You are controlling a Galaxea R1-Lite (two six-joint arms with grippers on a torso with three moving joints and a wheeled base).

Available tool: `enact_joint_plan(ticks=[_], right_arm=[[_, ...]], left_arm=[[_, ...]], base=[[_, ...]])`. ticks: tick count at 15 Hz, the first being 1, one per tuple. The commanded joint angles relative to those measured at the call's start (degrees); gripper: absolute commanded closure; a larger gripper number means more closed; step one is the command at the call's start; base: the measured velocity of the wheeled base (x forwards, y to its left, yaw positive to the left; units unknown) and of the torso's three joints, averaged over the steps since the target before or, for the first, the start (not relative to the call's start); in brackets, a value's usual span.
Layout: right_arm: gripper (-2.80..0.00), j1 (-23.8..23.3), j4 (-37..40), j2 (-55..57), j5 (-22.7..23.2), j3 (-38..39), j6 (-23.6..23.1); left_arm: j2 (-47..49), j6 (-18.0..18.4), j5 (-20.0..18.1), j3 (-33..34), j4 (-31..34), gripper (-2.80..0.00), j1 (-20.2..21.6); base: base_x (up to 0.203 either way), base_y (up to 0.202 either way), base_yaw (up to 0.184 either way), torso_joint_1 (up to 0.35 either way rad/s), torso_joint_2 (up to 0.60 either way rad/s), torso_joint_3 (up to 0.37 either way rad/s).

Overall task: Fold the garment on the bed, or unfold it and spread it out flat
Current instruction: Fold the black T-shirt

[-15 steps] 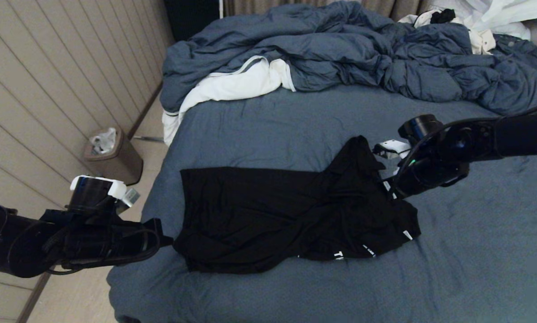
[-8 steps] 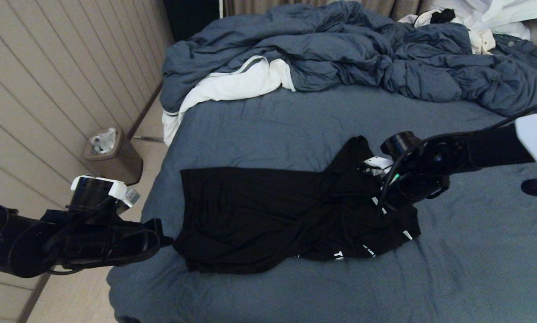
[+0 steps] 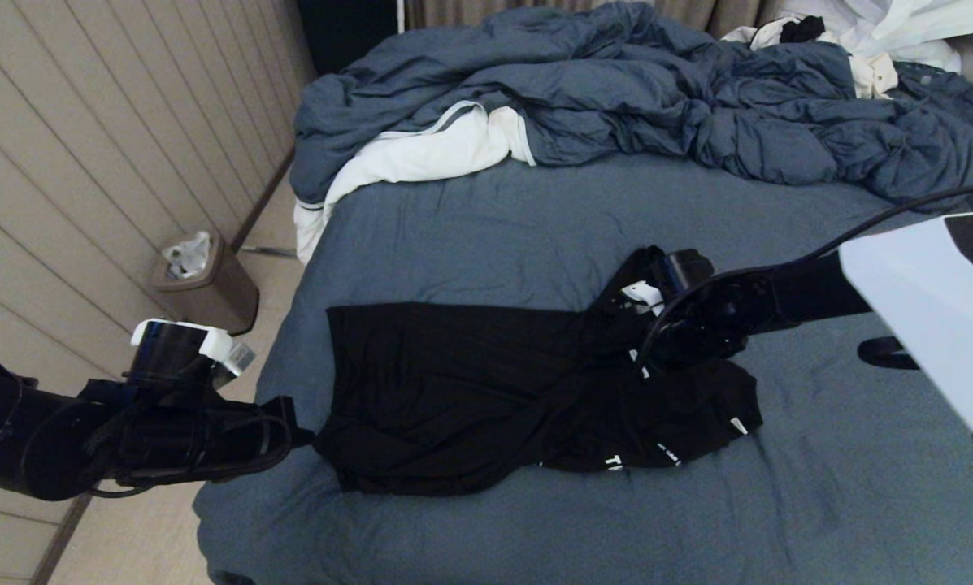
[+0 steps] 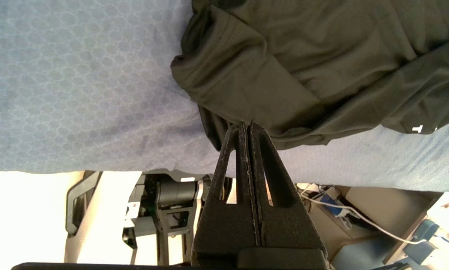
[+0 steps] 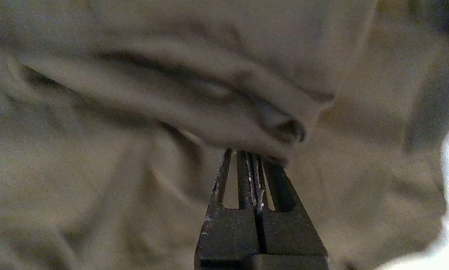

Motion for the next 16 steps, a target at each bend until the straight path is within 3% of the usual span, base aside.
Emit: enact_joint_plan(ticks=[1, 9, 13, 16], right_arm=[[0.0, 1.92, -1.19, 2.96, 0.02, -3.05, 2.46], [0.0, 4.81, -2.8, 11.03, -3.05, -21.37, 13.69], [0.0, 5.89, -15.5, 11.96, -8.36, -21.25, 18.76], [0.0, 5.52, -19.0, 9.95, -8.65, -21.11, 23.79]], left_arm=[[0.61, -0.21, -0.11, -0.1, -0.14, 0.0, 0.0], [1.14, -0.3, -0.11, -0.27, -0.41, 0.0, 0.02], [1.41, -0.3, -0.11, -0.2, -0.41, 0.0, 0.0], [1.41, -0.3, -0.11, -0.18, -0.41, 0.0, 0.0]], base=[[0.0, 0.0, 0.0, 0.0, 0.0, 0.0], [0.0, 0.0, 0.0, 0.0, 0.0, 0.0], [0.0, 0.0, 0.0, 0.0, 0.0, 0.0], [0.0, 0.0, 0.0, 0.0, 0.0, 0.0]])
